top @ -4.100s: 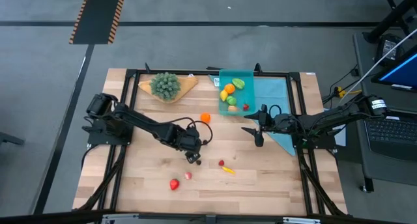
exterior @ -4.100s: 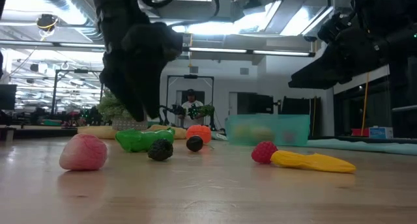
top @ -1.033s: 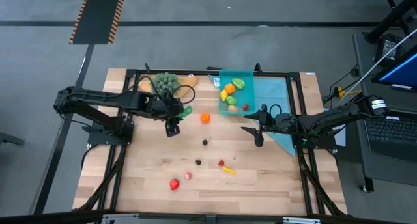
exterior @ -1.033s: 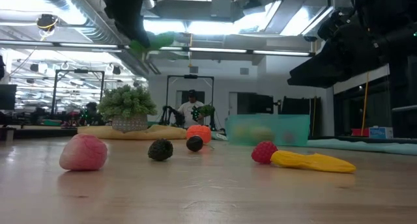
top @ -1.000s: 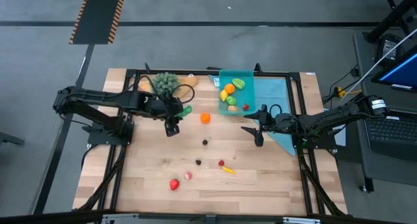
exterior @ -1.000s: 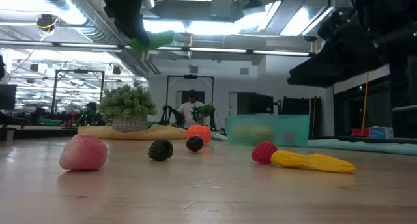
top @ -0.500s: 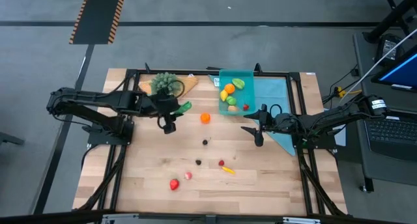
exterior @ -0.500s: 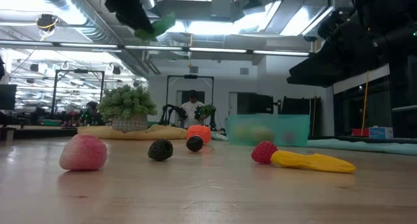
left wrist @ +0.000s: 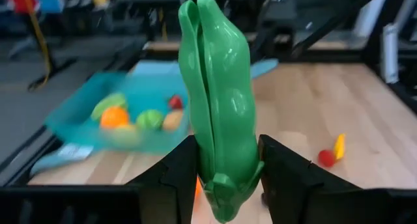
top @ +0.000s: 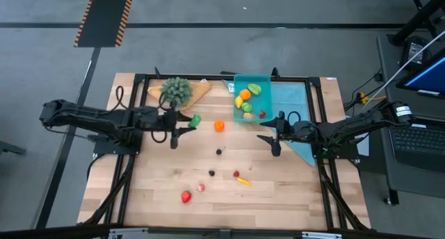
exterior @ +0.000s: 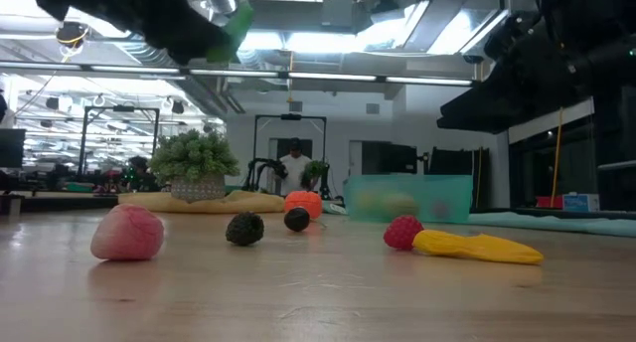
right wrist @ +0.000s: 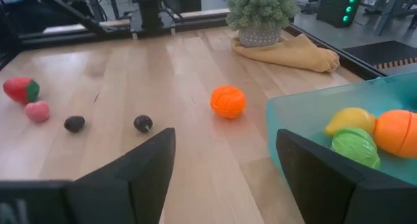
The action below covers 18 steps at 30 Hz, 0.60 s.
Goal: Pick and placing Produce into tupperware
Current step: Put the green pea into the blue bin
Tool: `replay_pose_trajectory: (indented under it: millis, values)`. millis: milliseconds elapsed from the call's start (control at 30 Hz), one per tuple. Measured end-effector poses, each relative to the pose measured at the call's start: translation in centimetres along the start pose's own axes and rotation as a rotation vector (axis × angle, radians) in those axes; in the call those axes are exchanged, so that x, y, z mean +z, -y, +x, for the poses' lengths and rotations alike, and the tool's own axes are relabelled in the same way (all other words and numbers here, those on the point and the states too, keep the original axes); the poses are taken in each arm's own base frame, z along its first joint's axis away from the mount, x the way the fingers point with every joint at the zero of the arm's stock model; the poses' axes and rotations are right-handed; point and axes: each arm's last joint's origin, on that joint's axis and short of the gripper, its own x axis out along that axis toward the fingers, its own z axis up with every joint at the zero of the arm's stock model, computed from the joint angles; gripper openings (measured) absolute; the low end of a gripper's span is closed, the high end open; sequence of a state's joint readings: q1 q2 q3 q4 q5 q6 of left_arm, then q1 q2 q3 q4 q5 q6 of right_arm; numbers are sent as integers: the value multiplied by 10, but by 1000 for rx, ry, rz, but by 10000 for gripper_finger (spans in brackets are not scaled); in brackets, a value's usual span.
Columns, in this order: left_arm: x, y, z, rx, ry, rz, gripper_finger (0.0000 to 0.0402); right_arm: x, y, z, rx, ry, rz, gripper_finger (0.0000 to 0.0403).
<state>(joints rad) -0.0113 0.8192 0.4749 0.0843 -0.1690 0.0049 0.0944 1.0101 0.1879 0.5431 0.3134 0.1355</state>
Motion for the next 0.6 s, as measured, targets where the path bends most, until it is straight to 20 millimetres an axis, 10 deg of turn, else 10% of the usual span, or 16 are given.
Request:
replay_pose_trajectory:
  millis: [600]
  values:
    - [-21, -4, 26, -165, 235, 63, 135, 14, -2, 19, 106, 265, -73, 268]
